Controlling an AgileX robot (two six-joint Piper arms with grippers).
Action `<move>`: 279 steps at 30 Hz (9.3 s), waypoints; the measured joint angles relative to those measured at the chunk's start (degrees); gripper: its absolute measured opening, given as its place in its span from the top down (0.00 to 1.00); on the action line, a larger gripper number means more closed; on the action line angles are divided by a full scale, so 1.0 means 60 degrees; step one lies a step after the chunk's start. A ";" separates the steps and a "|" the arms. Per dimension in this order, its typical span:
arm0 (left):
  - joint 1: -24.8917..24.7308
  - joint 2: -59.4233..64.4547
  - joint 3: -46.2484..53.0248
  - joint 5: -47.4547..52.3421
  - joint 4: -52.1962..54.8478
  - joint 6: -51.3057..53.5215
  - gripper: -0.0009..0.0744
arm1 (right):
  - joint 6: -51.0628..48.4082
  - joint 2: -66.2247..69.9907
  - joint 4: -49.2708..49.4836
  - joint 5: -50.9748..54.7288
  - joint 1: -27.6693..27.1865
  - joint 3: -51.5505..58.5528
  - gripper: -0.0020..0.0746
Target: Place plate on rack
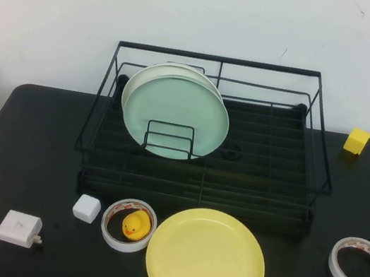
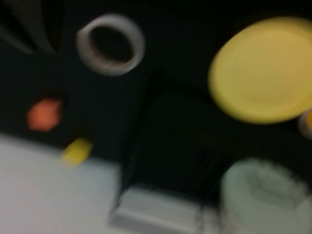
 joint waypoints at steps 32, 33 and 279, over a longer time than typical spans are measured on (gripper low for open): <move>-0.0595 0.0736 0.0233 0.0576 -0.0968 -0.1429 0.99 | -0.7340 1.1633 0.8812 -0.2445 0.3337 -0.0088 0.98; -0.0595 0.0736 0.0233 0.0576 -0.0968 -0.1429 0.99 | -0.7340 1.1709 0.8936 -0.2610 0.3337 -0.0088 0.97; -0.1926 1.3328 -0.9584 -0.2321 -1.3001 1.9672 0.51 | -0.1681 -0.4064 -0.2126 0.1234 0.5646 0.2765 0.97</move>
